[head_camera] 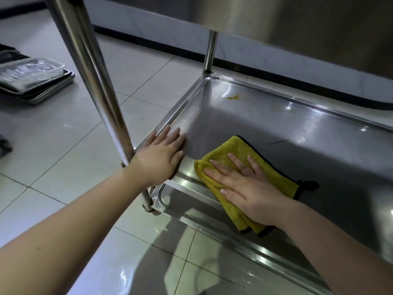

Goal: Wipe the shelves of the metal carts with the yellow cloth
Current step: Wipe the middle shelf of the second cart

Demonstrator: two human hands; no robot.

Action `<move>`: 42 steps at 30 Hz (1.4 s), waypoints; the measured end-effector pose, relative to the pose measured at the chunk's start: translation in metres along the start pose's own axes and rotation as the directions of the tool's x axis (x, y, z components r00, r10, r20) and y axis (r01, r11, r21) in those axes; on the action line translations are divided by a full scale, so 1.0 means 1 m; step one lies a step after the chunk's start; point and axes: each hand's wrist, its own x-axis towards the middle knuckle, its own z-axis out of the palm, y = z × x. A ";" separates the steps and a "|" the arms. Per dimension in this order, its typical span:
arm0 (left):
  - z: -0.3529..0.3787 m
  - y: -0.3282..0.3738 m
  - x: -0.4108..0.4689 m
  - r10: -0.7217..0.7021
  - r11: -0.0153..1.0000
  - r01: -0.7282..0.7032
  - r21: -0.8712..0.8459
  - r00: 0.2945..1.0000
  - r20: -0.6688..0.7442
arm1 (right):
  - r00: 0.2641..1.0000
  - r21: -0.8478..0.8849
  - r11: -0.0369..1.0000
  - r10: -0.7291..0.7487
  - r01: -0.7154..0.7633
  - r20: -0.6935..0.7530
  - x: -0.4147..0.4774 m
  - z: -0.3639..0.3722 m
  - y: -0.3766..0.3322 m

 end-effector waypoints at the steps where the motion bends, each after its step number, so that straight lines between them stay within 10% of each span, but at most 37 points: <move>1: 0.001 -0.002 -0.006 0.000 0.999 -0.003 -0.039 0.998 -0.057 | 1.000 -0.001 1.000 -0.010 0.010 0.002 0.000 0.000 0.000; 10: -0.001 0.006 -0.006 -0.203 0.849 0.017 -0.528 0.933 -0.297 | 0.983 -0.078 0.980 -0.179 0.182 0.044 0.056 -0.013 -0.014; 18: 0.005 0.005 0.003 -0.291 0.916 0.181 -0.359 0.914 -0.282 | 0.959 -0.102 0.957 -0.278 0.272 -0.052 0.147 -0.028 -0.021; 23: 0.009 0.007 0.008 -0.250 0.951 0.194 -0.240 0.941 -0.229 | 0.990 -0.008 1.000 0.024 -0.026 -0.135 0.189 -0.053 0.048; 30: 0.007 0.011 0.012 -0.228 0.957 0.180 -0.227 0.953 -0.202 | 0.820 0.139 0.839 0.544 -0.527 -0.178 0.208 -0.063 0.109; 36: 0.009 0.009 0.012 -0.229 0.948 0.171 -0.268 0.951 -0.205 | 0.973 0.022 0.989 0.148 -0.146 -0.178 0.173 -0.045 0.055; 42: 0.006 0.006 0.010 -0.224 0.912 0.126 -0.389 0.951 -0.215 | 0.972 0.016 0.975 -0.221 0.223 -0.083 0.103 -0.018 -0.022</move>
